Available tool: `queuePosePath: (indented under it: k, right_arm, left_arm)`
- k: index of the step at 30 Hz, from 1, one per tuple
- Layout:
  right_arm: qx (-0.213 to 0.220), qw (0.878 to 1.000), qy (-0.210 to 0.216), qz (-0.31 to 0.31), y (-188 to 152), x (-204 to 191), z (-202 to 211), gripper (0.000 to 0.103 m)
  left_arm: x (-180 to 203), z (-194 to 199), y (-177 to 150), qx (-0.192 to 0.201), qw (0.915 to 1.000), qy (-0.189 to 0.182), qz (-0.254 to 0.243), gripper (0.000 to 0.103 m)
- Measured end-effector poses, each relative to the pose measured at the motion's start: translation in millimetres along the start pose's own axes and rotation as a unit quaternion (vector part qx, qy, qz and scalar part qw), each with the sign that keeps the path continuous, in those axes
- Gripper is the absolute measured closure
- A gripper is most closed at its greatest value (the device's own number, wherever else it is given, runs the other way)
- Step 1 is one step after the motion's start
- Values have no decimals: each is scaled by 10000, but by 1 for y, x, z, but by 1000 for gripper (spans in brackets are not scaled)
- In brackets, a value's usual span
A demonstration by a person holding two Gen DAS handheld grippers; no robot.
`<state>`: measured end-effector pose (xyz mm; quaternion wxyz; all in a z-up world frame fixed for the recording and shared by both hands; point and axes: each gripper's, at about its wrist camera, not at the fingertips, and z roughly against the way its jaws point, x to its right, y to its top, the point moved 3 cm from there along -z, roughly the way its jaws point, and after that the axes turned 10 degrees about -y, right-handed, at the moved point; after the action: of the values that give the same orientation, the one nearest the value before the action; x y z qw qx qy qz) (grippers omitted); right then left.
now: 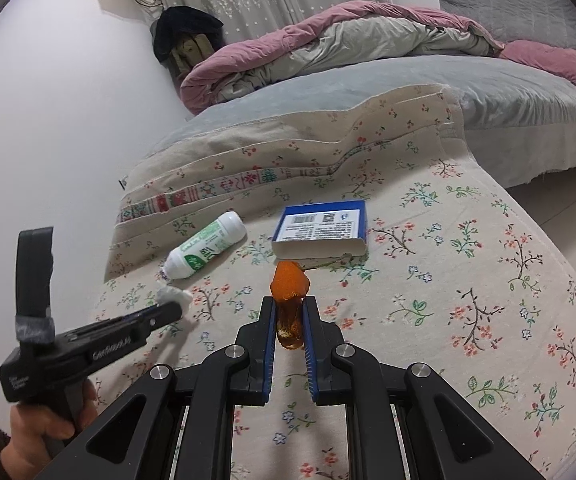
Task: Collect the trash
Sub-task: 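Carry the tissue and orange item over the white bin with both tools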
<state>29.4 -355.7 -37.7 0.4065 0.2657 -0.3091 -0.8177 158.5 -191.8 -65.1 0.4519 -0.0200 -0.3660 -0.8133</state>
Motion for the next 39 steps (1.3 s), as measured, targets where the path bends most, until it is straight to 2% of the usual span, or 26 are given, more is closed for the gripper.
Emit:
queuePosePath:
  k: [12, 18, 39]
  right_arm:
    - [-2, 9992, 217, 326, -11, -29, 6, 90]
    - [-56, 9980, 363, 505, -18, -44, 9, 90]
    - [-178, 9894, 913, 1116, -35, -126, 15, 90]
  left_arm:
    - [-5, 42, -26, 281, 9995, 160, 24, 86]
    - [-13, 64, -34, 452, 9984, 352, 18, 86]
    - [-73, 130, -69, 815, 9917, 878, 472, 86]
